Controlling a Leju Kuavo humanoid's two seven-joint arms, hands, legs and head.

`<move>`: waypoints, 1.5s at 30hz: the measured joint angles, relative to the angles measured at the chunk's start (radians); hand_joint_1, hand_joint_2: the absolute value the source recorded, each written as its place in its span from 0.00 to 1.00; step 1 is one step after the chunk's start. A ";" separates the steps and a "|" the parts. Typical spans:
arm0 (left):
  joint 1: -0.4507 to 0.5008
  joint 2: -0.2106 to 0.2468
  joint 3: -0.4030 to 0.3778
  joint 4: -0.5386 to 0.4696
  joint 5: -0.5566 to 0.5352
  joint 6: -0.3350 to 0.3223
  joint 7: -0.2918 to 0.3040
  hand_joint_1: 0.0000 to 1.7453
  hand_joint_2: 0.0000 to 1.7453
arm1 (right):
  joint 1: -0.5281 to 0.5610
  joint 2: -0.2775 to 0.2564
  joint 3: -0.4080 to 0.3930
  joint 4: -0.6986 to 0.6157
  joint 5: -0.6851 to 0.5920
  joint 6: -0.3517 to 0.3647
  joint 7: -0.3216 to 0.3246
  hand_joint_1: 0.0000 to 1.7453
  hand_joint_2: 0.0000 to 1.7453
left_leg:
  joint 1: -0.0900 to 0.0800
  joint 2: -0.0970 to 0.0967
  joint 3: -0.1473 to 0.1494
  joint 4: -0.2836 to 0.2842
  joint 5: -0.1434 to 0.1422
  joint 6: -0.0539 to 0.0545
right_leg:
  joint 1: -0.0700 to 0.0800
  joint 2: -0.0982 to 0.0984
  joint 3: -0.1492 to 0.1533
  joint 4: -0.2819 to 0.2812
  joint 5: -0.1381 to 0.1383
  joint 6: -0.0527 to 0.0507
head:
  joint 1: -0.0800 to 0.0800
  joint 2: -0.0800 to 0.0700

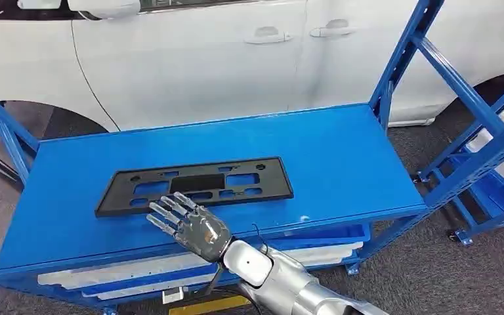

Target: Take the parts from the cabinet and place them on the table.

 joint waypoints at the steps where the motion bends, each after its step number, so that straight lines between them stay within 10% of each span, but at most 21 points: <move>1: -0.001 0.000 0.000 0.000 0.003 0.000 -0.001 0.00 0.00 | -0.003 0.000 0.001 0.010 0.004 0.000 0.007 0.00 1.00 | 0.003 0.002 0.002 -0.003 0.003 0.005 | -0.005 0.000 -0.003 0.015 -0.013 0.006 | 0.000 0.000; 4: -0.002 0.000 0.001 0.000 0.005 0.000 -0.003 0.00 0.00 | -0.009 0.000 0.001 0.045 0.013 0.000 0.027 0.00 1.00 | 0.002 0.004 0.000 -0.004 0.002 0.015 | -0.008 -0.001 -0.103 0.223 -0.125 0.015 | 0.000 0.000; 6: 0.000 0.000 0.002 0.000 0.005 0.000 -0.004 0.00 0.00 | -0.010 0.000 0.002 0.066 0.013 -0.001 0.040 0.00 1.00 | 0.001 0.004 -0.001 -0.002 0.002 0.016 | -0.010 -0.001 -0.160 0.336 -0.152 0.017 | 0.000 0.000; 7: 0.000 0.000 0.002 0.000 0.005 0.000 -0.005 0.00 0.00 | -0.012 0.000 0.002 0.072 0.013 -0.003 0.049 0.00 1.00 | 0.001 0.004 0.001 -0.002 0.002 0.016 | -0.011 -0.001 -0.157 0.324 -0.134 0.017 | 0.000 0.000; 10: -0.001 0.000 0.002 0.000 0.005 0.000 -0.006 0.00 0.00 | -0.031 0.006 0.001 0.094 0.013 -0.003 0.068 0.00 1.00 | 0.001 0.001 0.009 -0.001 -0.002 0.011 | -0.010 -0.001 -0.028 0.059 0.004 0.003 | 0.000 0.000; 16: -0.003 0.002 0.001 0.000 0.006 0.000 -0.006 0.00 0.00 | -0.067 0.021 -0.011 0.130 0.010 -0.003 0.085 0.00 1.00 | -0.002 0.003 0.000 0.003 -0.008 -0.022 | -0.010 -0.001 -0.007 -0.008 0.015 -0.023 | 0.000 0.000; 21: -0.003 0.003 0.001 0.000 0.008 -0.001 -0.006 0.00 0.00 | -0.093 0.036 -0.021 0.168 0.009 -0.002 0.090 0.00 1.00 | 0.002 0.003 -0.142 0.312 -0.144 -0.038 | -0.008 -0.004 -0.005 -0.008 0.015 -0.031 | 0.000 0.000; 23: -0.003 0.004 0.001 0.000 0.008 -0.001 -0.006 0.00 0.00 | -0.095 0.038 -0.024 0.183 0.010 -0.002 0.095 0.00 1.00 | 0.002 0.003 -0.120 0.257 -0.090 -0.037 | -0.008 -0.003 -0.005 -0.006 0.013 -0.031 | 0.000 0.000; 25: -0.005 0.007 0.001 0.000 0.008 -0.001 -0.006 0.00 0.00 | -0.105 0.048 -0.027 0.200 0.012 -0.002 0.105 0.00 1.00 | 0.003 0.004 -0.037 0.084 -0.001 -0.032 | -0.009 0.000 -0.002 -0.002 0.008 -0.026 | 0.000 0.000; 33: -0.011 0.007 0.001 0.000 0.010 -0.005 -0.009 0.00 0.00 | -0.124 0.053 -0.029 0.267 0.026 -0.002 0.159 0.00 1.00 | 0.002 0.001 -0.002 0.001 0.003 0.009 | -0.004 0.000 -0.019 0.028 -0.017 0.010 | 0.000 0.000; 36: -0.012 0.010 0.000 0.000 0.014 -0.005 -0.009 0.00 0.00 | -0.131 0.052 -0.033 0.299 0.022 0.001 0.169 0.00 1.00 | -0.001 0.004 -0.004 0.001 0.003 0.018 | -0.009 0.000 -0.127 0.260 -0.130 0.018 | 0.000 0.000; 38: -0.011 0.011 -0.001 0.000 0.017 -0.005 -0.009 0.00 0.00 | -0.134 0.052 -0.037 0.311 0.022 0.007 0.176 0.00 1.00 | -0.003 0.004 -0.003 0.001 0.003 0.019 | -0.010 0.000 -0.160 0.322 -0.132 0.018 | 0.000 0.000; 42: -0.012 0.011 -0.003 0.000 0.021 -0.007 -0.009 0.00 0.00 | -0.153 0.052 -0.047 0.327 0.017 0.020 0.187 0.00 1.00 | -0.007 0.000 0.004 0.001 0.002 0.017 | -0.002 0.000 -0.015 0.029 0.012 -0.010 | 0.000 0.000; 45: -0.011 0.011 -0.003 0.000 0.023 -0.009 -0.008 0.00 0.00 | -0.162 0.051 -0.056 0.336 0.010 0.029 0.194 0.00 1.00 | -0.010 0.001 -0.001 0.003 0.000 0.000 | 0.004 -0.001 -0.013 0.005 0.008 -0.012 | 0.000 0.000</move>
